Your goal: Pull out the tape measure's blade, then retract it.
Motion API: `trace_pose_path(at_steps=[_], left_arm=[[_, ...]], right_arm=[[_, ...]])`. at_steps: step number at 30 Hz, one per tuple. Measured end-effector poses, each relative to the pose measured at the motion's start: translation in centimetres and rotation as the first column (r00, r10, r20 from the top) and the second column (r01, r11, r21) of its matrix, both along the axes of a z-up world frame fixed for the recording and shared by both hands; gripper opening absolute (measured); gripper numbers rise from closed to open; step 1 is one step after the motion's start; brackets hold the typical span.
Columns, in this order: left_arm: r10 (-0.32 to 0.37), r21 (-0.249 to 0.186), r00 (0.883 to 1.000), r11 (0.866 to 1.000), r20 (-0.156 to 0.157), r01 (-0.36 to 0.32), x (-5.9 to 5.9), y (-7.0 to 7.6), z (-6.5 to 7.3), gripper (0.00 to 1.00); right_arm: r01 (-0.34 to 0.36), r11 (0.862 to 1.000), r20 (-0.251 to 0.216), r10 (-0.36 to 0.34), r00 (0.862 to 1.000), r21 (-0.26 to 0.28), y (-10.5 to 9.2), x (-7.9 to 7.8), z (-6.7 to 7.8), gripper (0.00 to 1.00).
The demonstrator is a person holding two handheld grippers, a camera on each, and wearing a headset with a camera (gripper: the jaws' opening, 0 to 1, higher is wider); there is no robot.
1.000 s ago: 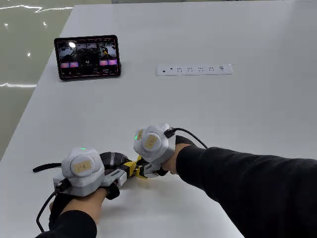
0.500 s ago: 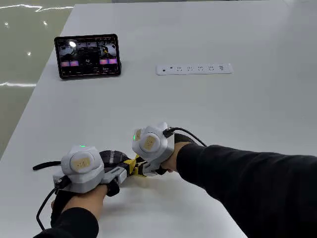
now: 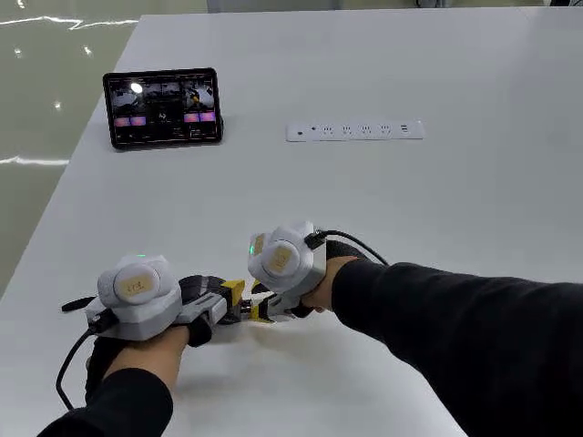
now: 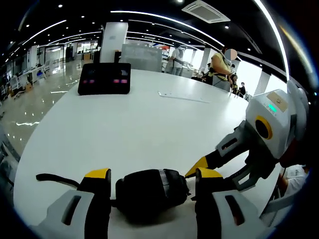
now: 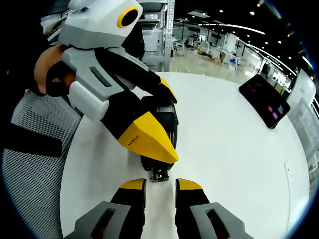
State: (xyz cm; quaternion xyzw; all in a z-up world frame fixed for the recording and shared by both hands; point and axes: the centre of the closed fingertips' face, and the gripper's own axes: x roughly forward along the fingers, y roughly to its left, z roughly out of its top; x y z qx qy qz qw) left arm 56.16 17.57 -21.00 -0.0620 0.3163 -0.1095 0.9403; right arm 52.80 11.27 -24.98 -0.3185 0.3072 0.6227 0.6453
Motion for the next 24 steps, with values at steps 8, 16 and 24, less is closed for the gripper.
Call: trace_pose_path(at_steps=[8, 16, 24], left_arm=[[-0.043, 0.010, 0.999, 0.999, 0.009, 0.043, -0.6, 0.4, 0.5, 0.74], [-0.129, 0.019, 0.991, 0.991, 0.018, 0.129, -1.5, 0.4, 1.0, 0.88], [-0.188, -0.007, 0.982, 0.982, 0.001, 0.188, -2.2, 0.7, 0.9, 0.97]], right_arm=[[0.094, 0.993, -0.014, -0.094, 0.996, 0.072, -2.2, -0.4, 1.3, 0.22], [0.182, 0.976, -0.023, -0.181, 0.983, 0.116, -5.0, -0.3, 2.5, 0.25], [0.256, 0.959, -0.032, -0.254, 0.967, 0.117, -8.1, -0.7, 2.5, 0.31]])
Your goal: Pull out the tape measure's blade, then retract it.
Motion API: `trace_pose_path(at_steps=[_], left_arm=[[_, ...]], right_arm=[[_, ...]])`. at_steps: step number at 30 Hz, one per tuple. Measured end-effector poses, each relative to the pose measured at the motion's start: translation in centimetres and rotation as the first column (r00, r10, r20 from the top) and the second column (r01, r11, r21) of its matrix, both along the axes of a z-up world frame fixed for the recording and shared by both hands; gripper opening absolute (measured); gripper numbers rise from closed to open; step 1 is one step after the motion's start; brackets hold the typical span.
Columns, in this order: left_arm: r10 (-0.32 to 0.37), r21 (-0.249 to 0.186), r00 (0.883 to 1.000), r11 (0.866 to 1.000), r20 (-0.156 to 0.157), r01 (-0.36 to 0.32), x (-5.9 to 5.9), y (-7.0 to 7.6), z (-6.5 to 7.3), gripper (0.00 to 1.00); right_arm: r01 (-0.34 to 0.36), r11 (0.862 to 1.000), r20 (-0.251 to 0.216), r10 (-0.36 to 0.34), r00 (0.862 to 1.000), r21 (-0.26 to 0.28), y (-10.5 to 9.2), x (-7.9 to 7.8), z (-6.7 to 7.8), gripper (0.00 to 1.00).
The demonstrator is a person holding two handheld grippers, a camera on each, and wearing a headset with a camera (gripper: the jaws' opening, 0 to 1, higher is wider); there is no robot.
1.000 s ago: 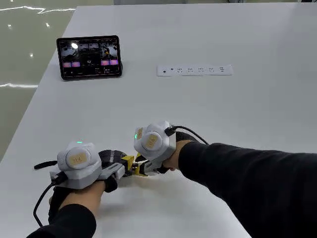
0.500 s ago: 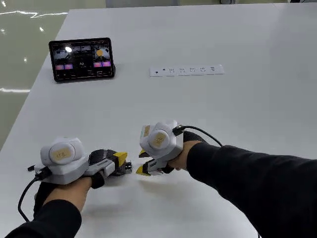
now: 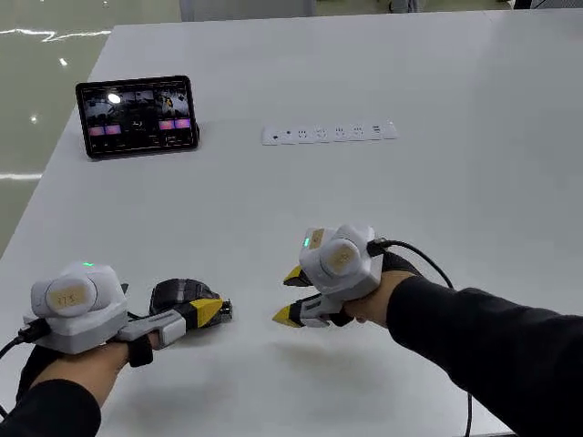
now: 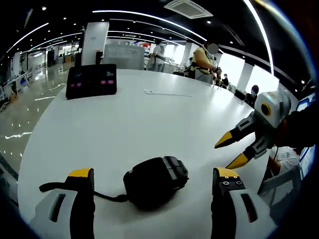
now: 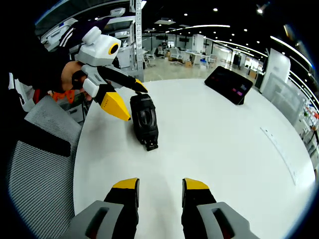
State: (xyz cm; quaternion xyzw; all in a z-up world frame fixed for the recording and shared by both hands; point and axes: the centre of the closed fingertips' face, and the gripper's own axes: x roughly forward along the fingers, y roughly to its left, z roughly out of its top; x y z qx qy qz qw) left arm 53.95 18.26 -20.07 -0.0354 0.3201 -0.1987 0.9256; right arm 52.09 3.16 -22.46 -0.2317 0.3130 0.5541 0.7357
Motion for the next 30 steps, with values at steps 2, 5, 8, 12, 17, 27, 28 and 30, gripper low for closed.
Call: trace_pose_path(at_steps=[2, 5, 8, 12, 17, 27, 28, 30], left_arm=[[-0.038, 0.003, 0.999, 0.999, 0.002, 0.038, -0.3, 0.0, 0.1, 0.99], [-0.067, 0.014, 0.998, 0.998, -0.001, 0.067, -0.7, 0.4, 0.1, 0.99], [-0.109, 0.004, 0.994, 0.994, -0.004, 0.109, -1.2, 0.5, 0.2, 0.99], [-0.235, -0.074, 0.972, 0.969, -0.009, 0.234, -2.7, -0.8, 0.4, 0.99], [-0.290, -0.006, 0.957, 0.957, -0.025, 0.290, -3.4, -0.2, 0.0, 0.99], [-0.327, 0.027, 0.945, 0.944, -0.027, 0.328, -3.9, 1.0, 0.1, 0.99], [-0.333, 0.031, 0.943, 0.942, -0.026, 0.333, -3.9, 1.0, 0.1, 0.99], [-0.337, 0.040, 0.941, 0.940, -0.027, 0.338, -3.9, 1.3, 0.1, 0.99]], right_arm=[[0.023, 1.000, -0.005, -0.023, 1.000, 0.013, -0.7, -0.1, 0.2, 0.32], [0.039, 0.999, -0.002, -0.039, 0.999, 0.020, -1.6, -0.5, 0.5, 0.33], [0.054, 0.998, 0.000, -0.054, 0.999, 0.021, -2.6, -0.8, 0.5, 0.35], [0.068, 0.997, 0.004, -0.069, 0.998, 0.024, -4.0, -1.2, 0.6, 0.37], [0.094, 0.995, 0.002, -0.094, 0.996, 0.020, -5.7, -1.5, 0.6, 0.40], [0.096, 0.995, 0.039, -0.096, 0.995, -0.023, -9.3, -2.7, 0.0, 0.48], [0.099, 0.995, 0.034, -0.098, 0.995, -0.024, -9.6, -2.9, -0.1, 0.48], [0.103, 0.994, 0.033, -0.102, 0.994, -0.024, -10.4, -3.2, -0.1, 0.51]])
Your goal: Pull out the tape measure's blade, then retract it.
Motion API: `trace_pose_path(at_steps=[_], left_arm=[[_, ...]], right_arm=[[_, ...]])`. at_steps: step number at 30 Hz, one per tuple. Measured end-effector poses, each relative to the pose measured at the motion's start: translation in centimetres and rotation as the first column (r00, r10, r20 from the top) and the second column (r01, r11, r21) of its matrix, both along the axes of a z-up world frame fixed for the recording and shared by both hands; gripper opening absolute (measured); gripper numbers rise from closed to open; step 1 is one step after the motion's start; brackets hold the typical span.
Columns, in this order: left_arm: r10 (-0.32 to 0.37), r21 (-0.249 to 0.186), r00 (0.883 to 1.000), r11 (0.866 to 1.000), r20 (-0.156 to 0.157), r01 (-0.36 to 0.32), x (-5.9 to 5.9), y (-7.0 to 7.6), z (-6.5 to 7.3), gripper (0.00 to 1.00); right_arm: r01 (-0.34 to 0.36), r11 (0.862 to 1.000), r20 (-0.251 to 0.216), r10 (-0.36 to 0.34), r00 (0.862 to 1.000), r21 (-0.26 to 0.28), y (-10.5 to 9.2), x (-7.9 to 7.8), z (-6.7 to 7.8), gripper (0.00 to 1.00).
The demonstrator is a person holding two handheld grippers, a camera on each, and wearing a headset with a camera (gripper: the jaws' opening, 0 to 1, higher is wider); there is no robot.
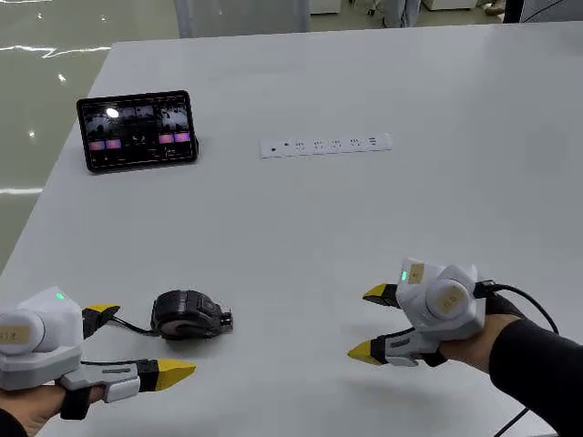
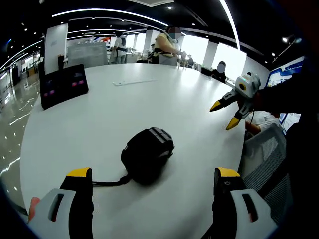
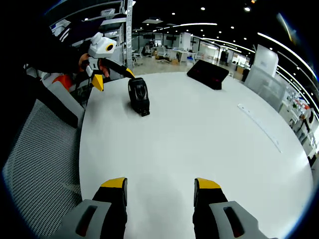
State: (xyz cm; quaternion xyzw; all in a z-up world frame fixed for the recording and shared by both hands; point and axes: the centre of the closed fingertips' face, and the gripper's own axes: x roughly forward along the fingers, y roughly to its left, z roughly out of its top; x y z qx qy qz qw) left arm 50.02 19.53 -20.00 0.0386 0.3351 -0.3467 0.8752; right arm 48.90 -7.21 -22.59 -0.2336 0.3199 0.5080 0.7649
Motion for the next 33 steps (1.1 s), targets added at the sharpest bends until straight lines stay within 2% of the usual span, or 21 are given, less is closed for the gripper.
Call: trace_pose_path(at_steps=[3, 8, 14, 19, 22, 29, 33], left_arm=[[-0.007, 0.005, 1.000, 1.000, 0.003, 0.007, 0.0, 0.4, 0.2, 0.99], [-0.019, 0.017, 1.000, 1.000, -0.011, 0.019, -0.2, 0.8, 0.2, 0.99], [-0.027, 0.036, 1.000, 0.999, -0.011, 0.027, -0.5, 1.7, 0.4, 0.99], [-0.027, 0.049, 1.000, 0.998, -0.006, 0.027, -0.7, 2.5, 0.7, 0.99], [-0.028, 0.054, 1.000, 0.998, -0.003, 0.029, -0.8, 2.8, 0.9, 0.99], [-0.041, 0.071, 0.999, 0.997, -0.006, 0.041, -1.4, 3.2, 0.9, 0.99], [-0.033, 0.066, 0.999, 0.997, -0.001, 0.033, -1.4, 3.5, 1.0, 0.99]], right_arm=[[0.014, 1.000, -0.009, -0.014, 1.000, 0.007, -1.0, -0.4, 0.1, 0.55], [0.061, 0.997, -0.021, -0.060, 0.998, 0.041, -2.6, -0.6, 0.8, 0.61], [0.128, 0.989, -0.037, -0.125, 0.991, 0.077, -5.2, -0.6, 1.5, 0.68], [0.166, 0.983, -0.043, -0.163, 0.986, 0.083, -7.5, -0.6, 1.4, 0.70], [0.180, 0.979, -0.051, -0.176, 0.983, 0.100, -8.4, -0.9, 1.8, 0.74], [0.203, 0.976, -0.052, -0.199, 0.979, 0.079, -10.8, -1.4, 1.7, 0.87], [0.210, 0.975, -0.053, -0.207, 0.977, 0.067, -11.3, -2.0, 2.2, 0.94]])
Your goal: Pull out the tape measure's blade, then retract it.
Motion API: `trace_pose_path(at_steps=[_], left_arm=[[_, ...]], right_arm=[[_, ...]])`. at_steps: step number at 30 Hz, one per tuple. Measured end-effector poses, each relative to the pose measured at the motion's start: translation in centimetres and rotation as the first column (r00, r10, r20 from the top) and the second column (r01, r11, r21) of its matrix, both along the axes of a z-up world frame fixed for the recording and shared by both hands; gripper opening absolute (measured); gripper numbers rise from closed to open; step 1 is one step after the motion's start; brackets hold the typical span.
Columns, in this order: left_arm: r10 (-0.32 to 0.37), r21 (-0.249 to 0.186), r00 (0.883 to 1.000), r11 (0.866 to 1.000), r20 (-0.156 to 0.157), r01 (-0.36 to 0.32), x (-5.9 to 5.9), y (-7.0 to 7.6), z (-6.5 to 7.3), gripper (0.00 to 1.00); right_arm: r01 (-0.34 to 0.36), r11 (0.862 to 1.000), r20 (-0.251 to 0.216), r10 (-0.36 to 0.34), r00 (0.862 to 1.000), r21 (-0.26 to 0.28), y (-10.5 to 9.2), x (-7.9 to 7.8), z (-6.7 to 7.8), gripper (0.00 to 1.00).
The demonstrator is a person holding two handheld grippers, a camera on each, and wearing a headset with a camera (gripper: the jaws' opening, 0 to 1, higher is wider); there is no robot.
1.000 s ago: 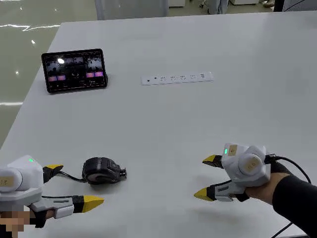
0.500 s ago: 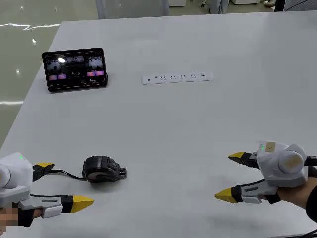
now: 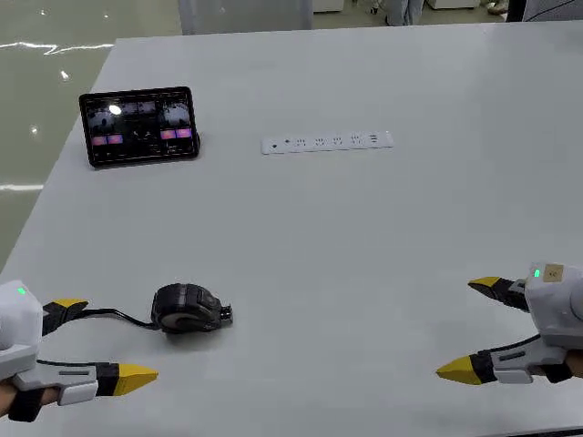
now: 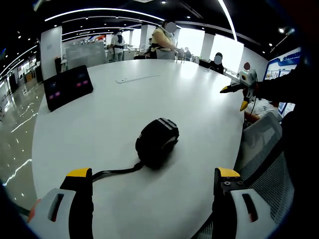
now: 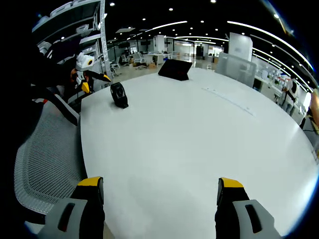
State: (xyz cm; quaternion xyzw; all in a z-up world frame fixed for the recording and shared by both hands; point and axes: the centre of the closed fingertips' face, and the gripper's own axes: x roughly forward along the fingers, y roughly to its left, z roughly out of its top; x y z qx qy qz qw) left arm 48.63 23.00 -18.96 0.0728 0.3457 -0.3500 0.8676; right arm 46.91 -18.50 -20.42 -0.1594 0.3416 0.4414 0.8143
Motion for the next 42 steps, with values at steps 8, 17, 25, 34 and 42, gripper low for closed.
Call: trace_pose_path(at_steps=[8, 17, 25, 34, 42], left_arm=[[0.011, -0.009, 1.000, 1.000, 0.003, -0.011, 0.2, 0.4, 0.4, 0.99], [0.006, -0.015, 1.000, 1.000, -0.001, -0.006, 0.3, 0.5, 0.6, 0.99], [0.008, -0.032, 1.000, 0.999, -0.017, -0.009, -0.1, 0.5, 0.6, 0.99], [0.011, -0.033, 1.000, 0.999, -0.021, -0.012, -0.5, 0.8, 0.7, 0.99], [0.009, -0.028, 1.000, 1.000, -0.015, -0.010, -0.2, 1.2, 0.9, 0.99]], right_arm=[[0.032, 0.999, 0.003, -0.032, 0.999, 0.008, -1.5, 0.0, 0.3, 0.99], [0.038, 0.999, 0.002, -0.038, 0.999, 0.013, -1.9, 0.0, 0.8, 0.99], [0.034, 0.999, -0.002, -0.034, 0.999, 0.013, -1.8, -0.2, 0.8, 0.99], [0.032, 0.999, -0.010, -0.032, 0.999, 0.020, -1.6, -0.4, 0.8, 0.99], [0.031, 0.999, -0.005, -0.031, 1.000, 0.016, -1.7, -0.1, 1.1, 0.99]])
